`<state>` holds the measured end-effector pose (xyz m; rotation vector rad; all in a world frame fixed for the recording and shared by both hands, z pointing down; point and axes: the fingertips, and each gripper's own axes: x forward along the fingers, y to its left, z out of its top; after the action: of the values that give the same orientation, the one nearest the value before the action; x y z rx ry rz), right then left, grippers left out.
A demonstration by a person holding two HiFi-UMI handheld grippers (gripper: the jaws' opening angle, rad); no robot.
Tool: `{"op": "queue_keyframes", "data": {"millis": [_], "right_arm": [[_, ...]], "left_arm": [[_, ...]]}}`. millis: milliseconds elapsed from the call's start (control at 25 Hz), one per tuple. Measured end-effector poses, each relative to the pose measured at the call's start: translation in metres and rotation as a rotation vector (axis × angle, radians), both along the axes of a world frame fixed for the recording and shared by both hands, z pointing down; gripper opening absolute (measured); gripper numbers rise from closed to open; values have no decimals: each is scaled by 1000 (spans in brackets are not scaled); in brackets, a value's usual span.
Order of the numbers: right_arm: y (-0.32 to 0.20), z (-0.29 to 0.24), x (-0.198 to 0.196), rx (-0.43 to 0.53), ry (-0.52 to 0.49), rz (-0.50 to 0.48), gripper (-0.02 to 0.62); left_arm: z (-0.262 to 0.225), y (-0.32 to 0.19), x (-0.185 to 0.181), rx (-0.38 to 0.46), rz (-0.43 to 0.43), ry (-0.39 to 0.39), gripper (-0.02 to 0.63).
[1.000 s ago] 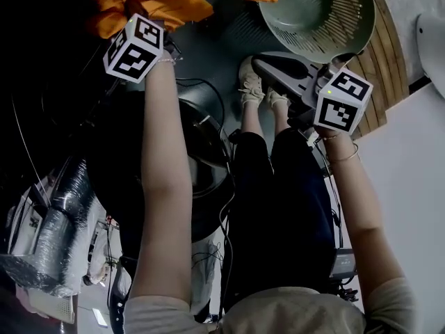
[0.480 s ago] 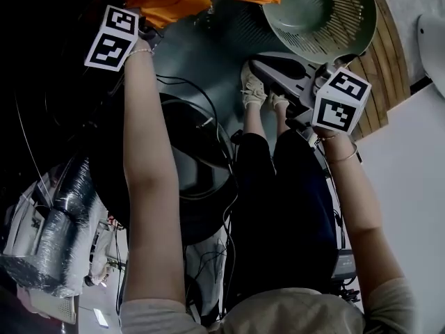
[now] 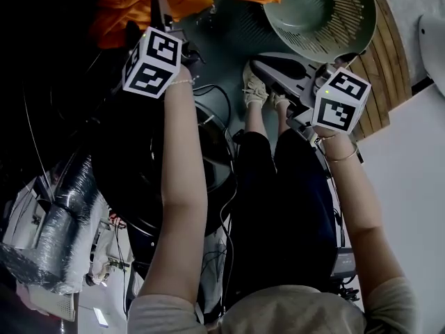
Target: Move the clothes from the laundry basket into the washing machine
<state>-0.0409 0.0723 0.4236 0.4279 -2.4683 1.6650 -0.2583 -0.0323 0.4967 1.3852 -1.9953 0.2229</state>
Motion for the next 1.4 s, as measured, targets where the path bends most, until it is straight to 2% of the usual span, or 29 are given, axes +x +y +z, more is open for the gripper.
{"op": "queue_keyframes", "data": {"millis": [120,200,320,440,480,560,600,640,680,720,880,1000,1240,1320,1400], "right_arm": [[-1,2,4,2,5,5,23],[-1,5,7,-2,8,6,23],[1,11,11,-8,15,5,23],[4,16,12,-18,21,6,23],[5,17,12,-22,22,8,23],[5,19,10,-25,20,11,23],[5,18,9,-25,18,11,23],[5,18,8,-24,17,11,23],[4,17,8,-23,15,10,23],[4,16,7,-23,14,9,23],[1,11,3,-12,9,9,21],[0,6,0,-6,4,11,21],[0,-1,-6,1,-9,6,23],[1,1,-6,-2,-10,6,21],[2,2,-7,-5,-11,6,23]], "left_arm": [[34,8,24,-78,35,65,406],[53,6,23,-110,33,75,420],[69,-5,12,-146,30,57,420],[75,-12,4,-183,42,5,417],[76,-12,2,-195,47,-17,407],[75,-11,-3,-207,62,-58,299],[73,-11,-3,-200,76,-73,278],[68,-12,-3,-186,93,-87,219],[62,-12,-4,-168,107,-101,97],[56,-12,-6,-149,113,-108,48],[30,-18,-25,-87,107,-112,41],[4,-24,-38,-29,104,-174,41],[-49,-47,-82,123,0,-273,41],[-53,-54,-89,137,-6,-299,43],[-45,-57,-92,118,-14,-293,51]]}}
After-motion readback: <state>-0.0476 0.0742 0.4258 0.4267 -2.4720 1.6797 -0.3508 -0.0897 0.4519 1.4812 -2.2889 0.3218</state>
